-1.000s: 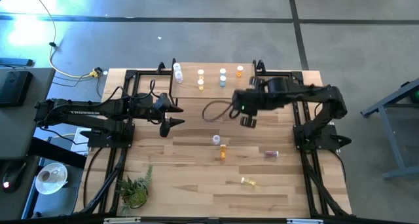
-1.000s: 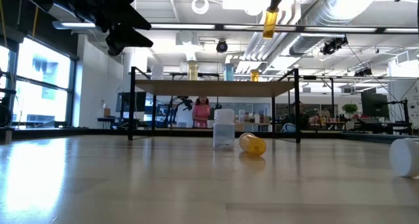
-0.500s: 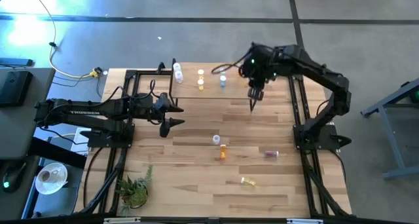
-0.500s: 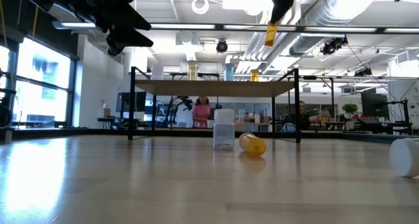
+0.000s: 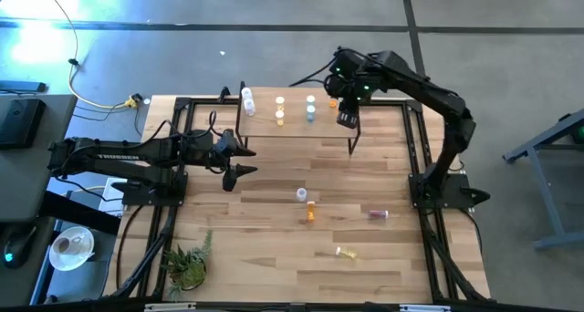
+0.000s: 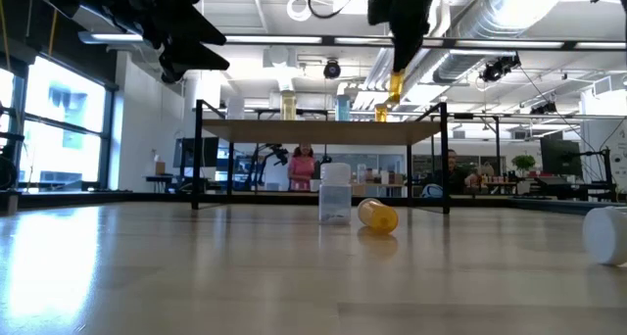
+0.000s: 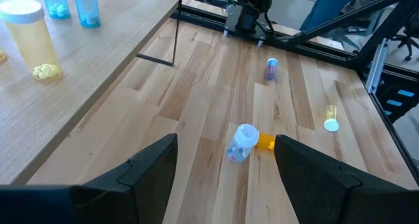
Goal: Pick and place medicine bottles onto shelf by color
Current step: Put the bottom orange pill bottle on the shelf aligned with the other orange pill bottle
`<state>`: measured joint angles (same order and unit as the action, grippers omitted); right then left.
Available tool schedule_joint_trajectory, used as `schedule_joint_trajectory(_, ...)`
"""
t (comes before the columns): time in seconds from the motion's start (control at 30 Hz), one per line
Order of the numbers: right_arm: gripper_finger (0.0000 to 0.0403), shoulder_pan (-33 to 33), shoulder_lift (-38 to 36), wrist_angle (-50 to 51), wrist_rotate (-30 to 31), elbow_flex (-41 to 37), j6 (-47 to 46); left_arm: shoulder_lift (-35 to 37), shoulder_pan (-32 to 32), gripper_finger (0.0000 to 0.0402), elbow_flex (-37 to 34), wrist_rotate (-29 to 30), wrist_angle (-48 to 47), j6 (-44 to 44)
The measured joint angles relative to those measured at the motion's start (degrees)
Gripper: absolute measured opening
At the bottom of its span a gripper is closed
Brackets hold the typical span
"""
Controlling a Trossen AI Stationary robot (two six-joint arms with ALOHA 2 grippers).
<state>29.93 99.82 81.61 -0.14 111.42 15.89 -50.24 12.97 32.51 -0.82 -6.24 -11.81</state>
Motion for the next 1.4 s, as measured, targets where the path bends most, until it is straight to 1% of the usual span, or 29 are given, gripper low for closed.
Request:
schedule_joint_trajectory(0.27,0.0108,0.61,4.99,-2.46,-0.36,-0.04,2.48,0.00,0.00,0.0243,0.00,0.17,0.00,-0.01)
schedule_joint_trajectory(0.47,0.0108,0.99,6.70,-2.37,-0.47,-0.04,2.50,0.00,0.00,0.0243,0.00,0.18,0.02,0.00)
schedule_joint_trajectory(0.9,0.0108,2.66,7.05,-1.42,-0.33,-0.04,2.55,0.00,0.00,0.0243,0.00,0.20,0.03,0.00)
schedule_joint_trajectory(1.4,0.0108,2.67,7.05,-1.69,-0.33,-0.04,2.59,0.00,0.00,0.0243,0.00,0.20,0.02,0.00)
